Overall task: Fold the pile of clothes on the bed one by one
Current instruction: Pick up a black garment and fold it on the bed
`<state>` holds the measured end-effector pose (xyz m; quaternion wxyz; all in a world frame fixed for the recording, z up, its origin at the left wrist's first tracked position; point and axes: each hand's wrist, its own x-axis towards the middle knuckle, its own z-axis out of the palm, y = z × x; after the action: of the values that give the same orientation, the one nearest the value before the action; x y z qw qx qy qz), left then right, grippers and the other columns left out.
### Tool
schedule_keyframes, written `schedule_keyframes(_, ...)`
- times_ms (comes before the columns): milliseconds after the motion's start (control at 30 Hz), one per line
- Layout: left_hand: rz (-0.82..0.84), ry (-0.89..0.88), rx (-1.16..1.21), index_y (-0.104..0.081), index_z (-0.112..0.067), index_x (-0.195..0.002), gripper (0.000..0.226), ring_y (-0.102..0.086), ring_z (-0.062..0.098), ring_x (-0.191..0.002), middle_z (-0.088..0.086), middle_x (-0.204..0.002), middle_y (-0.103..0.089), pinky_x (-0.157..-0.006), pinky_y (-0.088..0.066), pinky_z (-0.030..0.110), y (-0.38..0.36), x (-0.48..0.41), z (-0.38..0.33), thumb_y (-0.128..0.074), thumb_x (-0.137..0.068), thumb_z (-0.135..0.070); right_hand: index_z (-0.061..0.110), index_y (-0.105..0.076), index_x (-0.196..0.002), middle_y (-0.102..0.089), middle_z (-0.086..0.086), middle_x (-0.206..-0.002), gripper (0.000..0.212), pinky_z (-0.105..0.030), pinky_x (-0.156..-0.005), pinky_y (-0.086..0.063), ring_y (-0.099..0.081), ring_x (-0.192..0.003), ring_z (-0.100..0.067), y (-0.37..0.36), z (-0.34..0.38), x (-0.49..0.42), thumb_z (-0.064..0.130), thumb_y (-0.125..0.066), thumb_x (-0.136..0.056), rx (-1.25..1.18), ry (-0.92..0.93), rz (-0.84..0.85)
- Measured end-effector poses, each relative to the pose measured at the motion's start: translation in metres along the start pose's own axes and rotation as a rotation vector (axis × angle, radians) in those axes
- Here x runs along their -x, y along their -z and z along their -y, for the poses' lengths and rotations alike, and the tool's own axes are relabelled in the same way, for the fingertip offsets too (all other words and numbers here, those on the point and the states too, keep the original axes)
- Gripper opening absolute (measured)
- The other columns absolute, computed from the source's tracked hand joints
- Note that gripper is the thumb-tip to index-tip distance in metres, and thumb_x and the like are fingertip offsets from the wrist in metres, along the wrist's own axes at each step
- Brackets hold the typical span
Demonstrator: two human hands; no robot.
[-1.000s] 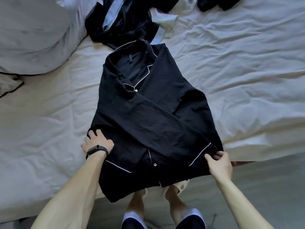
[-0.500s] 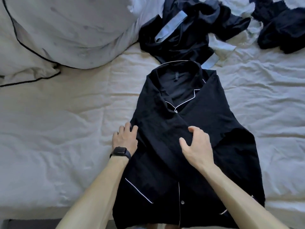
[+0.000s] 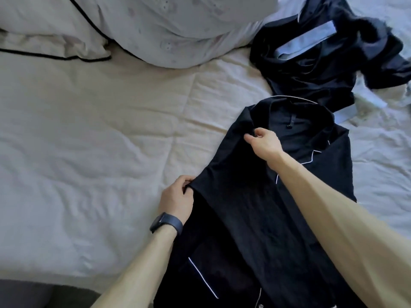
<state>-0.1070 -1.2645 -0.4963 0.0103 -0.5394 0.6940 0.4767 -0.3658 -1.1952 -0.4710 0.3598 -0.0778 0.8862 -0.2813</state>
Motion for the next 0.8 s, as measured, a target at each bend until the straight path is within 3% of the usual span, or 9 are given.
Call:
schedule_keyframes(67,0.033,0.110,0.157,-0.067,-0.039,-0.097,0.027,-0.063,0.004,-0.095,-0.024,-0.090,-0.065,-0.067,-0.038,0.000,0.006,-0.006,0.001,-0.057,-0.095,-0.014,0.023,-0.070,-0.095,-0.074,-0.002,-0.093,0.007,-0.039,-0.087,-0.060,-0.072,-0.093,-0.024,-0.007,0.021,-0.008,0.028,-0.066,-0.095,-0.187,0.019,0.016)
schedule_keyframes(133,0.096,0.176,0.210,-0.066,-0.040,-0.100,0.026,-0.064,0.005,-0.099,-0.025,-0.092,-0.064,-0.070,-0.039,0.004,0.011,-0.013,0.001,-0.059,-0.095,-0.015,0.026,-0.072,-0.095,-0.075,-0.003,-0.094,0.008,-0.038,-0.089,-0.061,-0.073,-0.094,-0.025,-0.013,0.040,-0.017,0.019,-0.067,-0.095,-0.276,0.022,0.086)
schedule_keyframes(233,0.197,0.215,0.200,-0.066,-0.037,-0.097,0.027,-0.063,0.000,-0.094,-0.023,-0.092,-0.067,-0.066,-0.039,0.004,0.019,-0.022,-0.003,-0.060,-0.088,-0.013,0.026,-0.072,-0.091,-0.074,0.002,-0.095,0.005,-0.036,-0.090,-0.059,-0.072,-0.093,-0.021,-0.022,0.056,-0.031,0.025,-0.074,-0.087,-0.140,0.015,0.186)
schedule_keyframes(333,0.250,0.195,0.201,-0.070,-0.036,-0.086,0.013,-0.063,0.003,-0.090,-0.019,-0.088,-0.071,-0.070,-0.043,0.016,0.021,-0.027,-0.014,-0.059,-0.084,-0.043,0.016,-0.072,-0.088,-0.070,0.002,-0.086,0.016,-0.032,-0.080,-0.056,-0.067,-0.086,-0.018,-0.029,0.065,-0.040,0.032,-0.074,-0.087,0.025,0.056,0.155)
schedule_keyframes(400,0.273,0.133,0.042,-0.070,-0.031,-0.084,0.038,-0.064,0.007,-0.082,-0.013,-0.082,-0.070,-0.066,-0.046,0.024,0.021,-0.030,-0.020,-0.055,-0.086,-0.065,0.008,-0.072,-0.114,-0.068,0.002,-0.102,0.029,-0.034,-0.095,-0.053,-0.064,-0.100,-0.017,-0.039,0.070,-0.046,0.025,-0.071,-0.090,-0.006,0.084,0.111)
schedule_keyframes(433,0.257,0.101,-0.085,-0.068,-0.029,-0.084,0.041,-0.064,0.010,-0.076,-0.010,-0.078,-0.069,-0.064,-0.048,0.028,0.021,-0.033,-0.021,-0.054,-0.088,-0.067,0.011,-0.070,-0.120,-0.066,0.004,-0.108,0.031,-0.031,-0.098,-0.052,-0.062,-0.106,-0.015,-0.043,0.073,-0.047,0.022,-0.069,-0.091,-0.063,0.092,0.104)
schedule_keyframes(567,0.118,0.082,-0.381,-0.064,-0.029,-0.090,0.037,-0.055,0.011,-0.066,-0.009,-0.075,-0.063,-0.055,-0.042,0.028,0.028,-0.039,-0.021,-0.043,-0.098,-0.059,0.025,-0.069,-0.113,-0.073,0.006,-0.110,0.023,-0.016,-0.071,-0.052,-0.065,-0.087,-0.006,-0.048,0.073,-0.058,0.014,-0.063,-0.094,-0.280,0.106,0.156)
schedule_keyframes(667,0.141,0.110,-0.459,-0.060,-0.023,-0.086,0.044,-0.052,0.012,-0.063,-0.005,-0.073,-0.060,-0.053,-0.040,0.028,0.030,-0.037,-0.020,-0.035,-0.101,-0.056,0.033,-0.068,-0.106,-0.073,0.009,-0.105,0.017,-0.031,-0.087,-0.059,-0.070,-0.090,-0.008,-0.043,0.065,-0.055,0.029,-0.068,-0.089,-0.231,0.126,0.073)
schedule_keyframes(800,0.181,0.149,-0.440,-0.055,-0.024,-0.078,0.051,-0.054,0.017,-0.069,-0.002,-0.077,-0.061,-0.063,-0.041,0.032,0.029,-0.045,-0.037,-0.026,-0.099,-0.060,0.030,-0.063,-0.118,-0.069,0.015,-0.102,0.033,-0.024,-0.084,-0.052,-0.063,-0.091,0.001,-0.028,0.027,-0.004,0.044,-0.069,-0.089,-0.146,0.132,-0.045)
